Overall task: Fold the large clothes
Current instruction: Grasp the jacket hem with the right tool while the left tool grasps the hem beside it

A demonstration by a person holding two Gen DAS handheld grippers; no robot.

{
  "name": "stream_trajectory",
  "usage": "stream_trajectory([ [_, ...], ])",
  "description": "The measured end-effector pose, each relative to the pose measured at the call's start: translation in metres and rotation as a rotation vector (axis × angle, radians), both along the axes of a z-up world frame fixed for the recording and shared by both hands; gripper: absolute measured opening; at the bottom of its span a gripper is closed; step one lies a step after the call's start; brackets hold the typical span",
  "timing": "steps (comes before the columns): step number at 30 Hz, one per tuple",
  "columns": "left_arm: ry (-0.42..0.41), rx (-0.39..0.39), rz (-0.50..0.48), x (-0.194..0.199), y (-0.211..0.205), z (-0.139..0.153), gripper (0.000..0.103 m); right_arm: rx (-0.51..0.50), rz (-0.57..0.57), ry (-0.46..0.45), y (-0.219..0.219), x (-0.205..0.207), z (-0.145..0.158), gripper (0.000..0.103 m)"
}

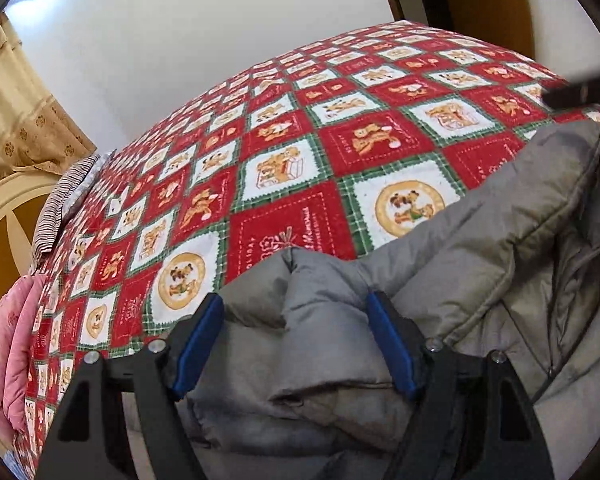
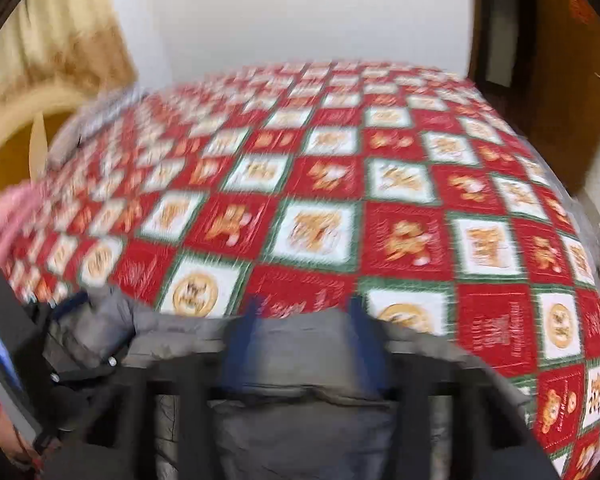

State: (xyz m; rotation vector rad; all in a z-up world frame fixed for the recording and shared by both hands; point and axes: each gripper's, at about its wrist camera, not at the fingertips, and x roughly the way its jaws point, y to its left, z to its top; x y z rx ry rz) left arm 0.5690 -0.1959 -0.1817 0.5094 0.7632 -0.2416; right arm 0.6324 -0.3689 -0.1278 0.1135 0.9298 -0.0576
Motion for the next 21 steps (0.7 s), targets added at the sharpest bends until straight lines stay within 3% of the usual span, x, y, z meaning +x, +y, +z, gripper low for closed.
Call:
stream_trajectory([
  [2,0.006,-0.031,0.010,-0.001,0.005,0.011,0.077,0.007,0.015,0.075,0.008,0.001,-0.022,0.028],
  [5,-0.027,-0.150,0.022,-0.006,0.015,0.044,0.078,-0.077,0.051,0.095,0.016,-0.012,-0.039,0.028],
  [8,-0.044,-0.237,0.027,-0.004,0.006,0.070,0.092,-0.051,0.046,0.100,0.014,-0.022,-0.046,0.028],
  [10,-0.047,-0.237,0.026,-0.002,-0.007,0.073,0.093,-0.046,0.040,0.101,0.011,-0.024,-0.048,0.028],
  [12,-0.014,-0.213,0.026,0.002,-0.020,0.060,0.093,-0.049,0.039,0.099,0.013,-0.026,-0.049,0.028],
  [16,0.048,-0.079,0.053,0.005,-0.030,0.006,0.092,-0.048,0.037,0.070,0.009,-0.034,-0.050,0.028],
  [21,0.070,-0.132,0.078,0.004,-0.019,-0.011,0.095,0.000,0.015,0.025,0.004,-0.040,-0.057,0.028],
])
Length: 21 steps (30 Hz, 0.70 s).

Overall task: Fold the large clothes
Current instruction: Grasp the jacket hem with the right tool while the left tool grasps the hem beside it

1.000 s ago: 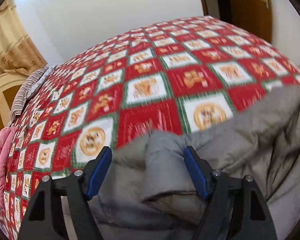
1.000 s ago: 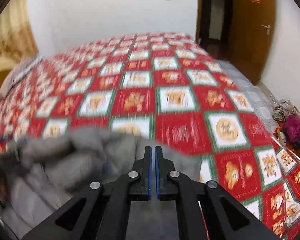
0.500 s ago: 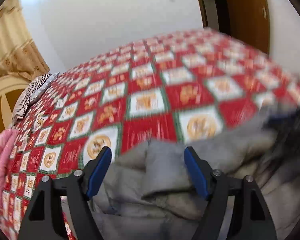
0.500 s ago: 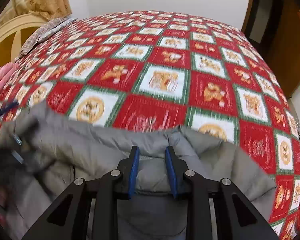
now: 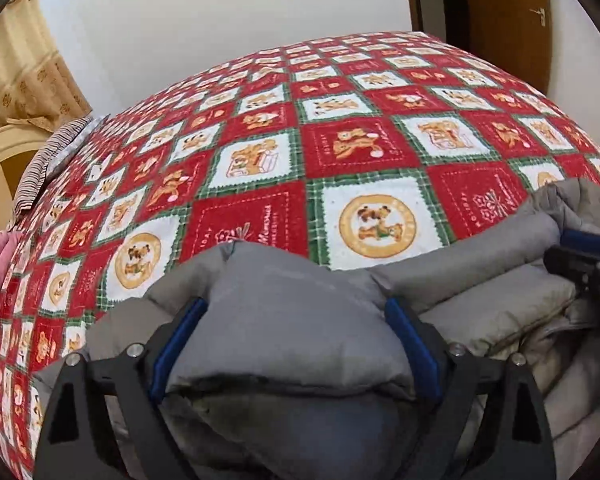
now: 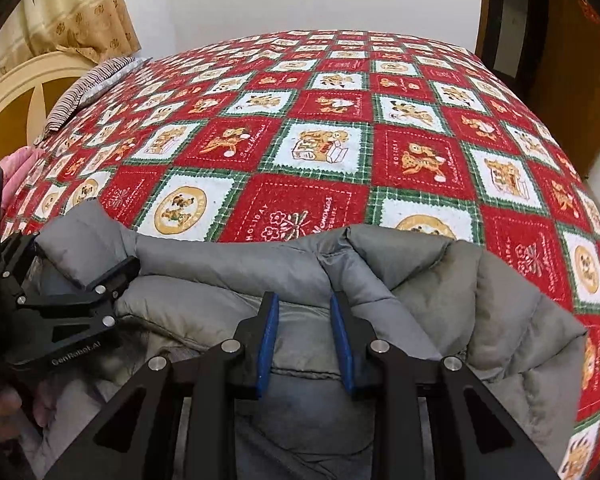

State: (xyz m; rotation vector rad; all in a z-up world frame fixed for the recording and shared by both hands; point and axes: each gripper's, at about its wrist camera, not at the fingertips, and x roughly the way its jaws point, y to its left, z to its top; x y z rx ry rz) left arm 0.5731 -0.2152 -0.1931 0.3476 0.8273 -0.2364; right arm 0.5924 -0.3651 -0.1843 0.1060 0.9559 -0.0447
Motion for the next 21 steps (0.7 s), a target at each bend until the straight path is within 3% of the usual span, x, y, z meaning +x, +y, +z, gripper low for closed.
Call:
stream_trajectory([
  [6,-0.027,0.010,0.027,0.000,-0.002,-0.008,0.103,0.020,-0.011,-0.017,-0.002,-0.001,-0.009,0.028],
  [14,-0.018,0.015,0.035,0.003,-0.003,-0.013,0.103,-0.080,-0.013,-0.027,0.011,-0.002,-0.014,0.028],
  [21,-0.018,0.017,0.035,0.002,-0.003,-0.014,0.103,-0.109,-0.011,-0.020,0.014,-0.001,-0.016,0.028],
])
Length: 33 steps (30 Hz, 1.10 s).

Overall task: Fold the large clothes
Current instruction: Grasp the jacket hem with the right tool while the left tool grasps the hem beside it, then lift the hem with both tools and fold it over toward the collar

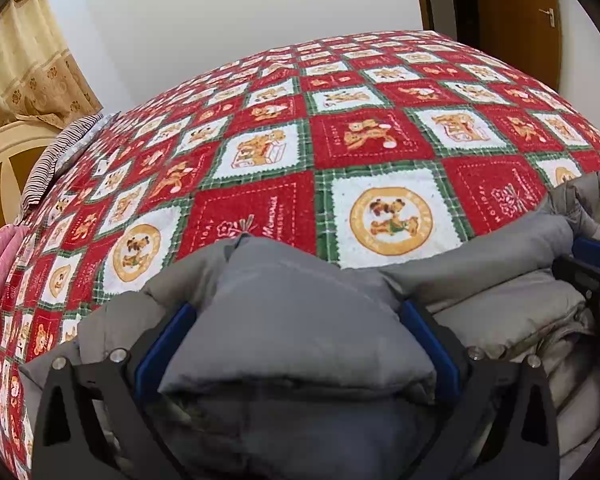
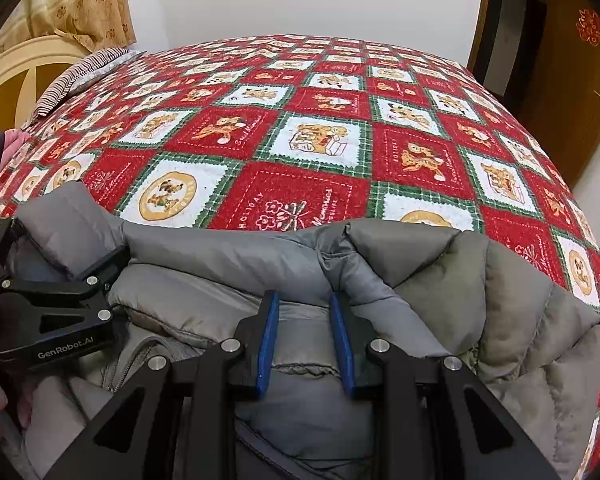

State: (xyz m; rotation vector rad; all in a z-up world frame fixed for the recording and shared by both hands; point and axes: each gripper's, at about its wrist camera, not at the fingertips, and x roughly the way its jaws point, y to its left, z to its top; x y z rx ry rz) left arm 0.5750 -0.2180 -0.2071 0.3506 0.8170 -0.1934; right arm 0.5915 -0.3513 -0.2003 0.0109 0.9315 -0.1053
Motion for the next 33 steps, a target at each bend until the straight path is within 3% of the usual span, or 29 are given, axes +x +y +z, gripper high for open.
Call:
stream_trajectory([
  [20,0.009,-0.006,-0.003,0.002,0.000,-0.002,0.103,-0.027,0.001,0.011,0.004,0.002,-0.002,0.028],
  [32,0.000,0.038,-0.008,0.004,-0.004,0.002,0.103,-0.083,0.018,0.037,0.011,0.008,-0.001,0.028],
  [33,-0.002,0.044,-0.012,0.003,-0.003,0.008,0.103,-0.084,0.033,0.052,0.010,0.008,0.005,0.031],
])
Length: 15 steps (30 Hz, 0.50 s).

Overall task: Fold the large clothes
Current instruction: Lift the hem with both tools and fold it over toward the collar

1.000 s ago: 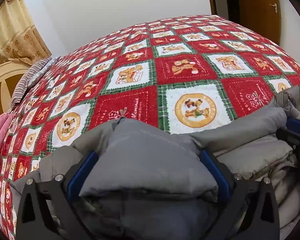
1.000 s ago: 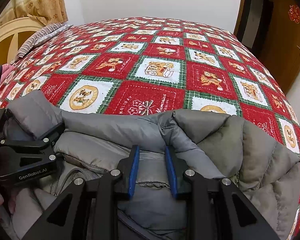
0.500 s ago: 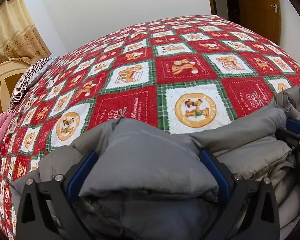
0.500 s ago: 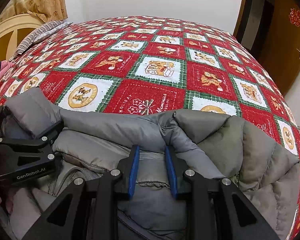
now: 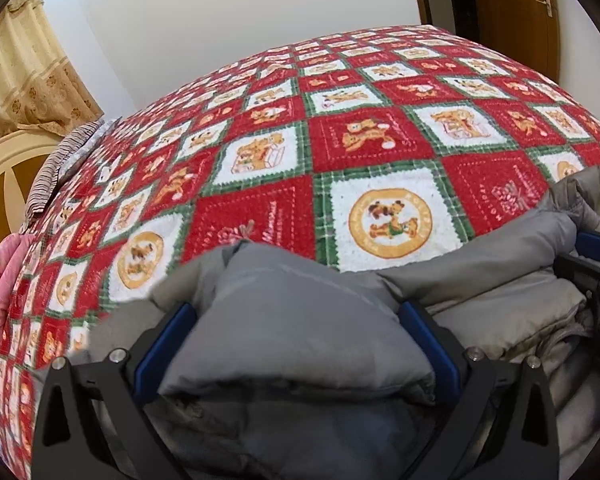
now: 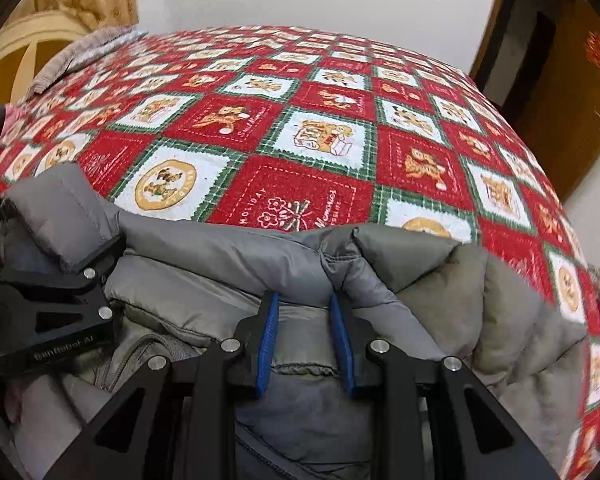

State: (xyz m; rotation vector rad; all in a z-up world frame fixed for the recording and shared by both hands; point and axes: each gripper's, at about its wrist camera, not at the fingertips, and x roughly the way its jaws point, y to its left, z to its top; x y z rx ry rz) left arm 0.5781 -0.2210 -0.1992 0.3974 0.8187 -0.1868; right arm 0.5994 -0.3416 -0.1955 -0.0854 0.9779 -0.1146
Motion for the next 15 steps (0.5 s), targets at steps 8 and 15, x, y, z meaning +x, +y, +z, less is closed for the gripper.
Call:
stream_trajectory([
  [8,-0.028,-0.134,-0.007,-0.079,0.105,0.084,0.103,0.053,-0.042,-0.107,-0.031,-0.104,0.068,0.072],
  [15,0.031,-0.005,-0.032,-0.208,0.203,0.047,0.103,0.136,-0.116,-0.023,-0.050,-0.262,0.038,0.072],
])
